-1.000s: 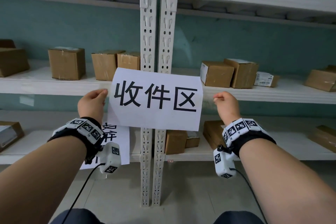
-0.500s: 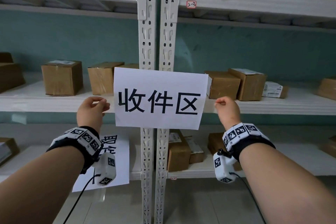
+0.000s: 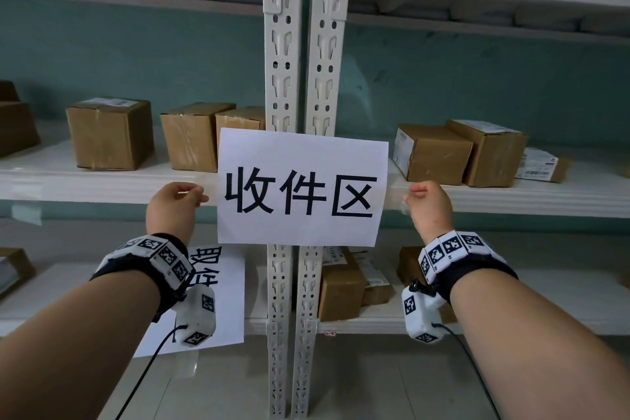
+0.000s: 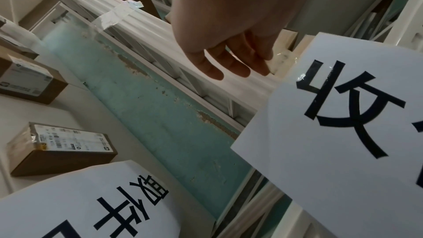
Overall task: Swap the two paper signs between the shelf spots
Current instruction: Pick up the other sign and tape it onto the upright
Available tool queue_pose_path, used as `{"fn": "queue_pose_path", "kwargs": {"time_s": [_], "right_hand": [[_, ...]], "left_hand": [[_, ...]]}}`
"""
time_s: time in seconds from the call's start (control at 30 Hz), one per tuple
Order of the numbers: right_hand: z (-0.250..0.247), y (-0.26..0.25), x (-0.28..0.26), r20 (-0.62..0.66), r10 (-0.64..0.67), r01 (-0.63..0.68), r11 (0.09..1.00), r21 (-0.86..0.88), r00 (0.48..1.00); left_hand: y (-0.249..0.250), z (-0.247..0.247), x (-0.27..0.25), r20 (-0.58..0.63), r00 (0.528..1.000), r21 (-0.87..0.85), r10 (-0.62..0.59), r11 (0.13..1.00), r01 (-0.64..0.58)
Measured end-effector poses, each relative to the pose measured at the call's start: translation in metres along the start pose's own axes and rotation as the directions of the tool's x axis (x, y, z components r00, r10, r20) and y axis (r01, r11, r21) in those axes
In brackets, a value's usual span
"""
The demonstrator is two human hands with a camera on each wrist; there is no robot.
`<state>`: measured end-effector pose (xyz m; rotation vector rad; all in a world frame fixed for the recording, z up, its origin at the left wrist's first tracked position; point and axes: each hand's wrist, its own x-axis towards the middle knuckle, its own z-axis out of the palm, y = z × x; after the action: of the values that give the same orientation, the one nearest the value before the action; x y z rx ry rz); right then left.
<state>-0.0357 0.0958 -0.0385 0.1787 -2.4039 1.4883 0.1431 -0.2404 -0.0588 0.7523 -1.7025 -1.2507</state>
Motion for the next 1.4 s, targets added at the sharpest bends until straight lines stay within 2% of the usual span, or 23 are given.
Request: {"fn": "queue_pose_path", "kwargs": {"time_s": [0.73, 1.4], "right_hand": [[0.011, 0.003, 0.007, -0.053, -0.061, 0.059, 0.997, -0.044, 0.997], [0.012, 0.001, 0.006, -0.069, -0.059, 0.053, 0.995, -0.086, 0.996]], "left_hand": [[-0.016, 0.006, 0.009, 0.023, 1.000, 0.055, 0.007, 0.998, -0.009], [-0.014, 0.002, 0.013, 0.030, 1.000, 0.137, -0.006, 0.991, 0.002]]}}
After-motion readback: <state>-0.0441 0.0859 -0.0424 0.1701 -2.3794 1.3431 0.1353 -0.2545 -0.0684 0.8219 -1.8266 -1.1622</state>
